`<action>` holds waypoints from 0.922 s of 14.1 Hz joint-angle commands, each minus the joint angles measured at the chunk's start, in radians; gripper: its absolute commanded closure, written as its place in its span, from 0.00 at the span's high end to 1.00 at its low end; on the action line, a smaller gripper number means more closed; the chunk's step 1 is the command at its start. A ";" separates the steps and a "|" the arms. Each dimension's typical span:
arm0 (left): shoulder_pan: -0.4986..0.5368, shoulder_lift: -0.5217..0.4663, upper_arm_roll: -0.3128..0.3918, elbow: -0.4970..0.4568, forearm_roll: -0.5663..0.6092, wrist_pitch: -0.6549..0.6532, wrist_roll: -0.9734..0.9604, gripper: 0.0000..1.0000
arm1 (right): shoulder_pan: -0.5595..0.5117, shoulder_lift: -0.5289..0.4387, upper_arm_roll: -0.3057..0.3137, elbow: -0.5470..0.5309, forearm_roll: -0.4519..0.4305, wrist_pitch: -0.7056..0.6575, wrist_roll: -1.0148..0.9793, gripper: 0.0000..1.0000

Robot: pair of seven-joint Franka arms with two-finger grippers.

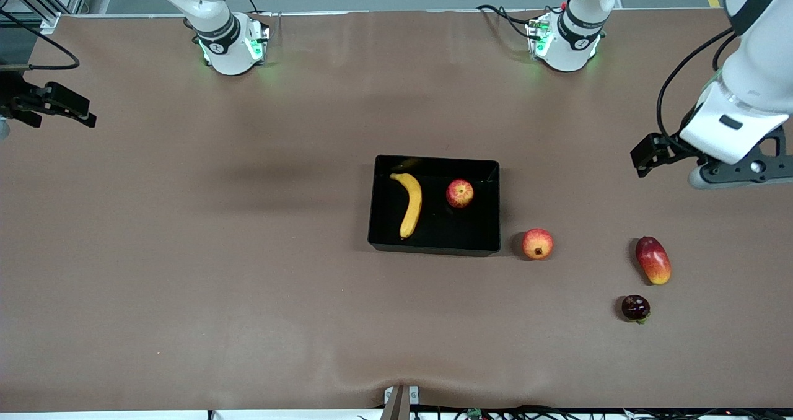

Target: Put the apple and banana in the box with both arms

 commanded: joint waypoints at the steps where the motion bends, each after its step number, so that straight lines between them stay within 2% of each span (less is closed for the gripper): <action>1: 0.003 -0.078 0.060 -0.049 -0.085 -0.016 0.087 1.00 | 0.004 0.009 0.002 0.022 -0.009 -0.013 0.013 1.00; 4: -0.140 -0.121 0.241 -0.088 -0.147 -0.016 0.115 1.00 | 0.004 0.009 0.002 0.022 -0.009 -0.013 0.011 1.00; 9: -0.204 -0.195 0.303 -0.148 -0.147 -0.016 0.140 1.00 | 0.005 0.009 0.002 0.022 -0.009 -0.013 0.011 1.00; 13: -0.184 -0.184 0.305 -0.139 -0.183 -0.016 0.143 1.00 | 0.005 0.009 0.002 0.022 -0.009 -0.013 0.013 1.00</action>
